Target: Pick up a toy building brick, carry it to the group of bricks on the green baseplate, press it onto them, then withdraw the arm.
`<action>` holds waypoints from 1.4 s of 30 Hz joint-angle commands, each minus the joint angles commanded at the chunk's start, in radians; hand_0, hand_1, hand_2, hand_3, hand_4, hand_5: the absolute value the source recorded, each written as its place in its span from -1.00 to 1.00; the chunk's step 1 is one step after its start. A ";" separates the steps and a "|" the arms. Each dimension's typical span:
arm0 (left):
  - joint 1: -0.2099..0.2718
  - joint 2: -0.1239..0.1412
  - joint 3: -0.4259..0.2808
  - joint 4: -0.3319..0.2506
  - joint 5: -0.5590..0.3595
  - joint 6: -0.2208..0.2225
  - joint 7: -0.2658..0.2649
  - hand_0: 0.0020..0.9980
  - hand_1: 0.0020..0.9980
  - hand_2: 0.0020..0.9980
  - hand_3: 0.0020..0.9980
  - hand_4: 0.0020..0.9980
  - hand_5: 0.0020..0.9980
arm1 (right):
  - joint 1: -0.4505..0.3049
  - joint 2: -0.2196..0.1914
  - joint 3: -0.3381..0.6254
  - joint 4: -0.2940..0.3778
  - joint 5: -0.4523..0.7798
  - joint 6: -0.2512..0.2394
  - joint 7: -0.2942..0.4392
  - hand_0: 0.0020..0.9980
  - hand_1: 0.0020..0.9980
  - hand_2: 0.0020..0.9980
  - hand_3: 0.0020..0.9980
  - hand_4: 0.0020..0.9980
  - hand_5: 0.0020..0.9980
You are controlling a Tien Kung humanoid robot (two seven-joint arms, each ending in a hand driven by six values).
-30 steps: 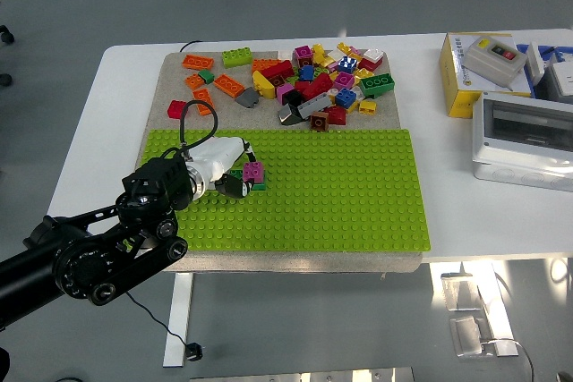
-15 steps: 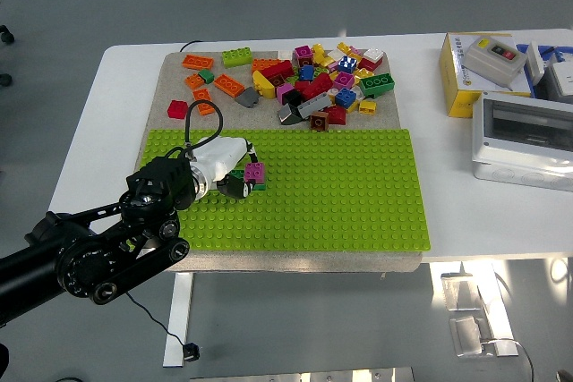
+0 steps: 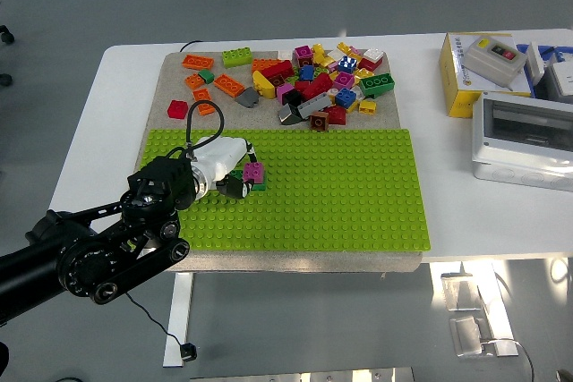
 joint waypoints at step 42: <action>0.007 -0.017 -0.024 0.011 0.032 -0.002 0.013 0.93 0.78 0.72 -0.01 0.02 -0.62 | -0.004 0.001 0.013 0.000 -0.013 0.001 -0.001 0.32 0.16 0.17 0.54 -0.05 1.00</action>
